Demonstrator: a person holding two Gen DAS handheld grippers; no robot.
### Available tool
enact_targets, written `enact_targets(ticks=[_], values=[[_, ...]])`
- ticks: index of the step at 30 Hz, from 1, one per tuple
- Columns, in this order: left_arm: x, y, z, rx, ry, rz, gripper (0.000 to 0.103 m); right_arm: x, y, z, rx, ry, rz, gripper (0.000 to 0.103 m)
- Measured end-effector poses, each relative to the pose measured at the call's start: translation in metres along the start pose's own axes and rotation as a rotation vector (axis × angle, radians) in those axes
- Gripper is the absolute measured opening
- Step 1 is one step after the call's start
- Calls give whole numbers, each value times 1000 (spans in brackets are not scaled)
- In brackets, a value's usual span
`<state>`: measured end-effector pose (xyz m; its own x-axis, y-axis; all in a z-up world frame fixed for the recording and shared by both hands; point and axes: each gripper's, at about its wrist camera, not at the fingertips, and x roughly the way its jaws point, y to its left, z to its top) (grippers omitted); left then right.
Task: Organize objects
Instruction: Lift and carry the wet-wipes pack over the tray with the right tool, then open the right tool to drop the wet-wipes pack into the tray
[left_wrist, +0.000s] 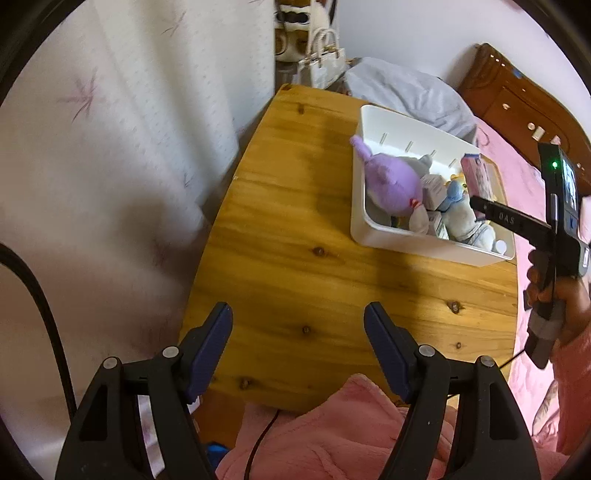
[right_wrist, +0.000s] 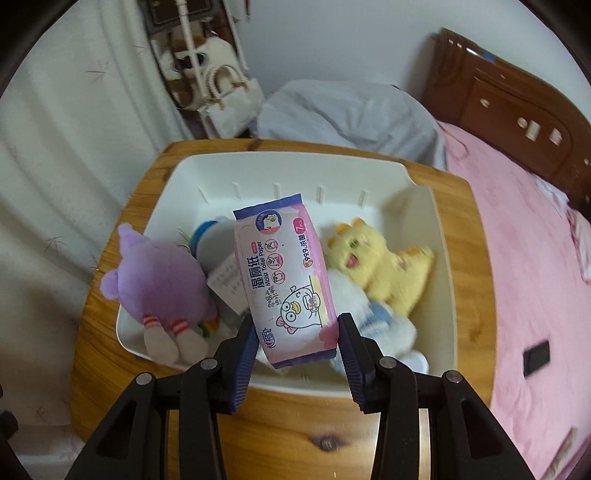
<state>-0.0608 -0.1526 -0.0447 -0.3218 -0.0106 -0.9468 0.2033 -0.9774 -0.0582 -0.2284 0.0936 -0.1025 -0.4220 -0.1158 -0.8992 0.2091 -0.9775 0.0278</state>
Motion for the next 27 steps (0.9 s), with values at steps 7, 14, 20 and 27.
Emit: enact_targets(ticks=[7,14,20,27], values=[[-7,-14,-24,-66,-7,34,77,19,0,1,-70,11,77,44],[-21,-32,-43,-62,-19,78,77,26,-2,-7,-102,19,131,45],[-26,-36,-45,-55,-30,98,77,24,-8,-12,-76,11,150,59],[-29,-50,-33,32,-66,74,77,3,-20,-24,10,-7,161,77]])
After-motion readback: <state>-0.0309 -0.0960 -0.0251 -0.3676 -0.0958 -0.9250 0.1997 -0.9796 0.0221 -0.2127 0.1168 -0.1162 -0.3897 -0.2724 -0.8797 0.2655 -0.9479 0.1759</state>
